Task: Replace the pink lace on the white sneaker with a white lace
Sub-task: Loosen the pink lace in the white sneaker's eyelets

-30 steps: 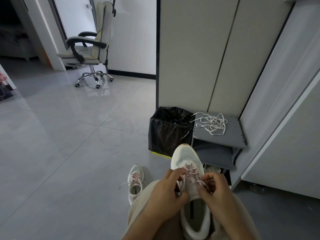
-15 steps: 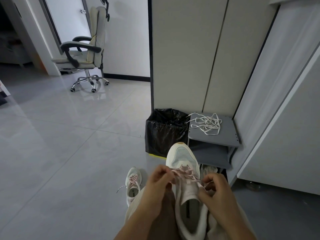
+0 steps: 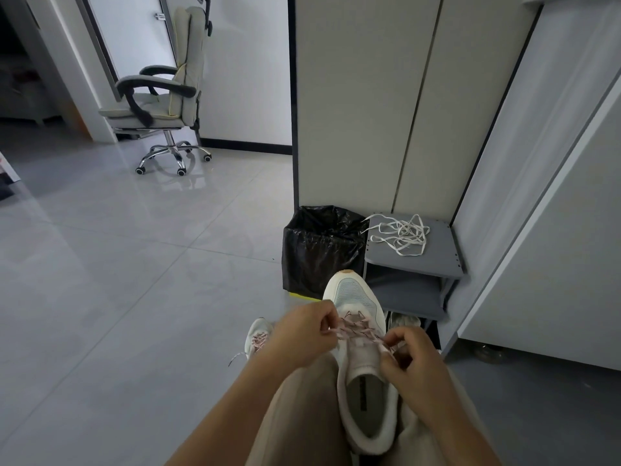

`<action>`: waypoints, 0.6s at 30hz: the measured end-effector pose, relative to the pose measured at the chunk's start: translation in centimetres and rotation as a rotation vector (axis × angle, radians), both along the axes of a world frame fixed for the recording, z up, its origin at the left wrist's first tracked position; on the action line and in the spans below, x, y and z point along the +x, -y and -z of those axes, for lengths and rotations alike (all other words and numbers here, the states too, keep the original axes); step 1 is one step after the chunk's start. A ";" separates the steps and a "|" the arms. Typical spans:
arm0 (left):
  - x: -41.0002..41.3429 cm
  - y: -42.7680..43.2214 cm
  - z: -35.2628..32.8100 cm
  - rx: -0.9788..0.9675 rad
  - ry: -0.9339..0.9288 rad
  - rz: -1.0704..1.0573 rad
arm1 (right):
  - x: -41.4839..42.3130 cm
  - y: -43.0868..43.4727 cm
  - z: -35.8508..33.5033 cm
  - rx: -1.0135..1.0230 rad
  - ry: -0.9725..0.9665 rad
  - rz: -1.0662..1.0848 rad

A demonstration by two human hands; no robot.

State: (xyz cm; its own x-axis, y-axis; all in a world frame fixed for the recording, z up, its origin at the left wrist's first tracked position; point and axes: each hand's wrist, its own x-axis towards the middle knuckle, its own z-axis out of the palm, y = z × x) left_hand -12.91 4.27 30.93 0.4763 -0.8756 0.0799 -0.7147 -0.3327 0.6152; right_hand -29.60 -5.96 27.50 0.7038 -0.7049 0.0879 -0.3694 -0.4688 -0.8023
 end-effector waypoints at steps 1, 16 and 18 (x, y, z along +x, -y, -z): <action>-0.2 0.0 0.1 -0.096 -0.084 -0.095 | 0.0 -0.1 0.0 -0.004 -0.003 -0.008; 1.9 -5.1 -0.1 -0.118 -0.460 -0.595 | -1.1 -0.6 -0.2 -0.087 -0.103 -0.004; -2.0 -4.0 0.6 0.026 -0.448 -0.340 | -1.4 -0.9 -0.5 -0.115 -0.119 -0.023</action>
